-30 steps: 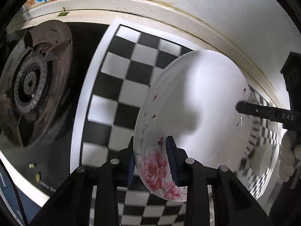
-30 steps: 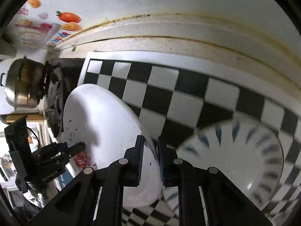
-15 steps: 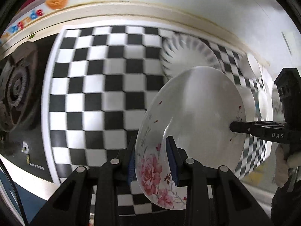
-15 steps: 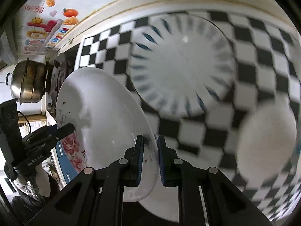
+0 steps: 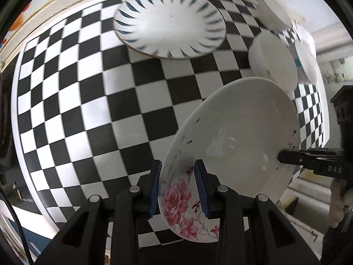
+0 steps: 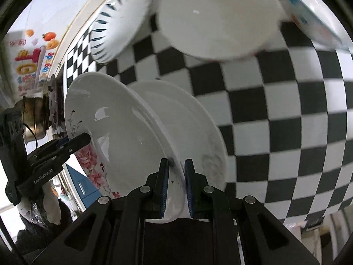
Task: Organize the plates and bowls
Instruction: 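Grip both stacked plate rims together with both grippers and lift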
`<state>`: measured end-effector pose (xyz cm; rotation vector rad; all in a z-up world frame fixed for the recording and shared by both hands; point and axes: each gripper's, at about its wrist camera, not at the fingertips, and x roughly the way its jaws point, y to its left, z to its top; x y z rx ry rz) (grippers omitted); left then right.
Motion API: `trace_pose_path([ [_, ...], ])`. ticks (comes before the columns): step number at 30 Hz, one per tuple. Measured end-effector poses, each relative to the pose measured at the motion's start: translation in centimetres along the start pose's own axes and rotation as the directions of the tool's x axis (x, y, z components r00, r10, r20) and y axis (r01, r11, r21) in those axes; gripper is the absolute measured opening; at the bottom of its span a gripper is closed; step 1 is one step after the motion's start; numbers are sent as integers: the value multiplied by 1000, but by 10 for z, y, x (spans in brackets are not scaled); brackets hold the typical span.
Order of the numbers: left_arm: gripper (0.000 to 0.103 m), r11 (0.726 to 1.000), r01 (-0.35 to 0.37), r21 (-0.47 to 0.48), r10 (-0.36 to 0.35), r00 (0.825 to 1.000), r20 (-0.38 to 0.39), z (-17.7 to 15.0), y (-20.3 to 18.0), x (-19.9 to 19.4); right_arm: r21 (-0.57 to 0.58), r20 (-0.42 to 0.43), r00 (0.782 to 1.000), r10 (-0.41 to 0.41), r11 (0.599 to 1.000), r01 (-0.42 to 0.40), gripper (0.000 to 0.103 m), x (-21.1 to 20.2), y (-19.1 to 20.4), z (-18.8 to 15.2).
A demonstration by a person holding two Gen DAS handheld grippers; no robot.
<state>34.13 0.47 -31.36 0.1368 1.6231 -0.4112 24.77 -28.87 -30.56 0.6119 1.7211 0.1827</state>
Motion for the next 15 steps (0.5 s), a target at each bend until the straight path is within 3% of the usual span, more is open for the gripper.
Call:
trace_pose_path([
  [5,28,999,-25,33,26,999,-33,0,-13,15,33,-6,1000,-10,999,10,16,2,-15,-8],
  [15,28,999,-40,35,42,998,-47,2,-24,25,40,-30,998,-48,998,50,16,13,-9,-2],
])
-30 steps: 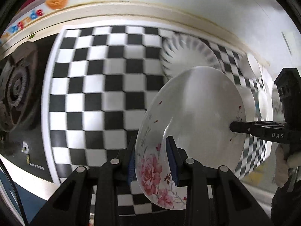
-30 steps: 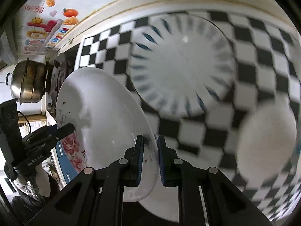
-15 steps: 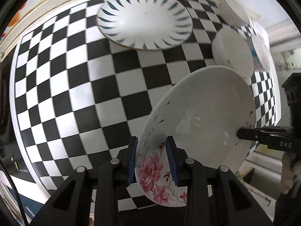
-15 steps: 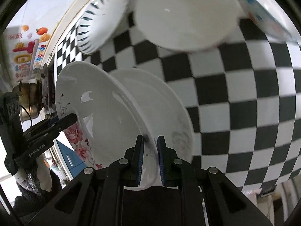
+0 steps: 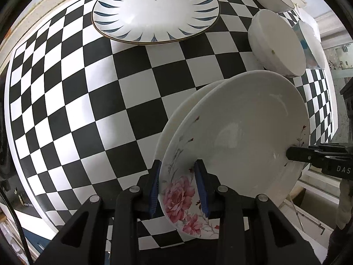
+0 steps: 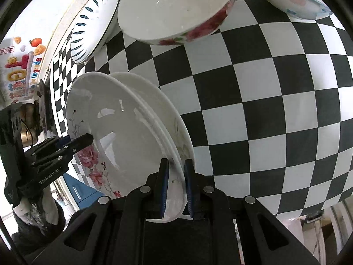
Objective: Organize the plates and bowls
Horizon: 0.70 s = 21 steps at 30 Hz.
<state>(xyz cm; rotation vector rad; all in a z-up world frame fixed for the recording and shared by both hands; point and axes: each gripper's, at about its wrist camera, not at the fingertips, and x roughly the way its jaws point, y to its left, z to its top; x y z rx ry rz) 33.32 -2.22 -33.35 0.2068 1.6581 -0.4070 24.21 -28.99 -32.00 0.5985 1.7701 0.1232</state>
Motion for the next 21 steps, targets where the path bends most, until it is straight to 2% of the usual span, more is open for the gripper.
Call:
trace_pose_path([
  [13,28,997,-69,18,69,998,16,-13,-8,-3,0,-31,997,-74,997,74,18,6,18,0],
  [21,28,998,-60,9,59,998,17,-21,-9,-7,-10,-42,995,-95,995,94,19,16,26,-1],
])
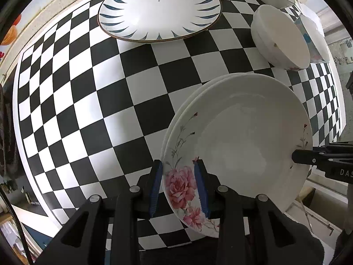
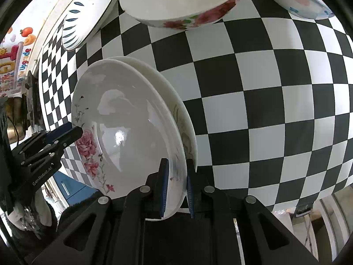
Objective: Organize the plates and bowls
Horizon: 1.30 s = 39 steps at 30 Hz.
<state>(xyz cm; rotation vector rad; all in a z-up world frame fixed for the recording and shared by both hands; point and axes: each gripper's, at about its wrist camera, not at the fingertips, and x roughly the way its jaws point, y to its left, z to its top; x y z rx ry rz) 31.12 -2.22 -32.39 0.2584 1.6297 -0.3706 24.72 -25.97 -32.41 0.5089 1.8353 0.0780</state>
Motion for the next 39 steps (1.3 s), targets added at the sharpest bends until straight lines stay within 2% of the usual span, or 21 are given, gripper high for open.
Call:
trace_pose_path([
  [4,28,998,41,-52,-39,999,22,4,15,-18,9,-12,1000,11,1000,-11,22,-2,-1,2],
  [7,28,991,75,-107,-65,993,99,13,31,-50,16,6,1000,0,1000,0,34,-17,-4,5],
  [10,29,983,100,-151,-70,979,194,29,49,-86,29,45,998,32,999,-34,35,-43,-6,9],
  [14,43,975,98,-198,-46,966,254,66,79,-106,-4,166,983,78,997,-78,39,-95,14,31],
  [16,46,967,116,-228,-59,969,241,90,96,-96,-53,221,970,107,994,-97,46,-116,34,54],
  [19,46,950,154,-272,-104,976,189,124,121,-66,-91,285,952,111,992,-88,47,-128,59,102],
  [21,46,938,168,-303,-127,980,153,139,130,-45,-99,299,947,117,991,-91,47,-123,71,138],
  [24,46,920,191,-342,-165,981,104,157,143,-16,-76,271,955,121,992,-104,47,-102,79,193],
  [28,44,902,226,-367,-216,974,68,170,152,11,-31,191,975,116,993,-112,47,-60,76,243],
  [29,40,900,234,-368,-225,972,68,172,152,15,-21,171,979,112,994,-110,47,-50,74,253],
  [30,32,900,239,-364,-228,971,75,174,152,16,-20,155,982,110,994,-109,47,-42,73,258],
  [31,22,903,245,-352,-227,970,92,175,150,14,-20,138,984,109,994,-107,46,-35,72,262],
  [32,19,910,230,-345,-213,973,87,176,148,13,-22,129,985,110,994,-108,36,-29,72,265],
  [34,19,917,210,-340,-191,978,89,176,143,10,-30,119,987,106,994,-104,14,-20,74,266],
  [36,19,929,183,-323,-159,982,99,171,138,3,-39,127,988,83,996,-79,14,-21,78,265],
  [39,19,932,170,-320,-140,983,115,166,132,-8,-68,137,988,71,996,-62,12,-27,84,257],
])
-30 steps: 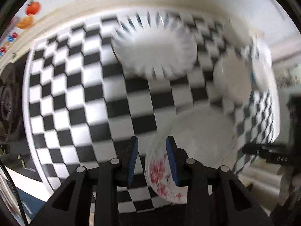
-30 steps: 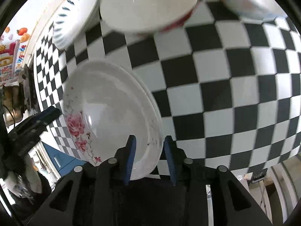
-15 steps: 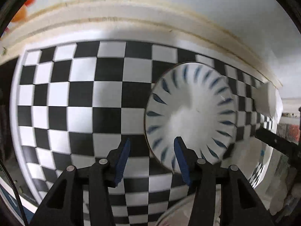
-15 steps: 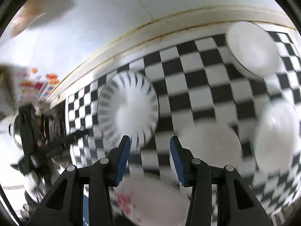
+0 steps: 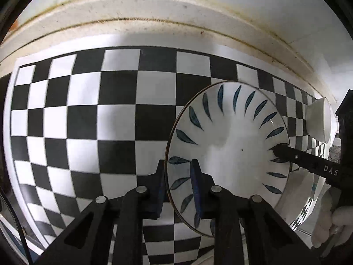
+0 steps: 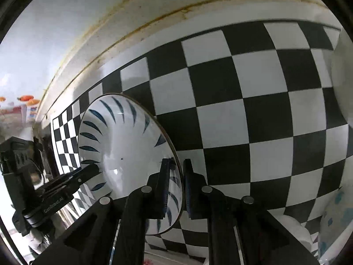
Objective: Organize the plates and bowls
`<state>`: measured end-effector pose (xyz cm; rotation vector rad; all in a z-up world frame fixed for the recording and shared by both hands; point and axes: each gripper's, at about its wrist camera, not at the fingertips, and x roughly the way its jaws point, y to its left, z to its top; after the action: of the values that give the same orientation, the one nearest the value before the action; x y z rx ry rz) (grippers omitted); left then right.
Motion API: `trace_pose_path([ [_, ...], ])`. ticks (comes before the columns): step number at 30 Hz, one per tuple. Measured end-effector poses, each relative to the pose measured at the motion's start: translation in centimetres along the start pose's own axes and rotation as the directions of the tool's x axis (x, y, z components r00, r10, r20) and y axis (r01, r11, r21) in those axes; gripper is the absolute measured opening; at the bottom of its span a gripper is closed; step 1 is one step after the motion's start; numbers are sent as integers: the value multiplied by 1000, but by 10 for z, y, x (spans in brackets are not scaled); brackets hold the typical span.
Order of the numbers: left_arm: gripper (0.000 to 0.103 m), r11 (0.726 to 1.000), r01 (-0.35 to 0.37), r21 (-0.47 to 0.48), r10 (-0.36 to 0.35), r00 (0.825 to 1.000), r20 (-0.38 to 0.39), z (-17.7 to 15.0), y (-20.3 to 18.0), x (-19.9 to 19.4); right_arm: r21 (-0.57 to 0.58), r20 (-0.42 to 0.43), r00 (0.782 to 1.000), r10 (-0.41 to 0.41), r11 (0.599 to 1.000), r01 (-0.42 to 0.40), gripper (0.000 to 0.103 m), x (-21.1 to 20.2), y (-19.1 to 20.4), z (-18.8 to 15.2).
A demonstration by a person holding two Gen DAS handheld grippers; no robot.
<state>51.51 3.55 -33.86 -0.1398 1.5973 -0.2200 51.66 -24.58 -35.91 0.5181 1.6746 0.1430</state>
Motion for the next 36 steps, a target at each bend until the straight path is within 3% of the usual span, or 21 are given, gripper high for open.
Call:
trace_pose_path([
  [13,19,995,-15,98,0,988,153,-51,-33,-93,-102,100,994,43,994,-33,11,-88,22,-58],
  [23,19,987,9,158,-38,983,181,-119,-57,-130,-141,174,981,86,988,-62,11,-145,15,-147],
  [28,19,982,-2,188,-26,989,145,-156,-63,-115,-130,157,984,89,989,-68,11,-136,-4,-197],
  [36,19,980,-7,200,8,1000,-3,-200,-60,-50,-50,70,993,91,995,-88,11,-85,-50,-256],
])
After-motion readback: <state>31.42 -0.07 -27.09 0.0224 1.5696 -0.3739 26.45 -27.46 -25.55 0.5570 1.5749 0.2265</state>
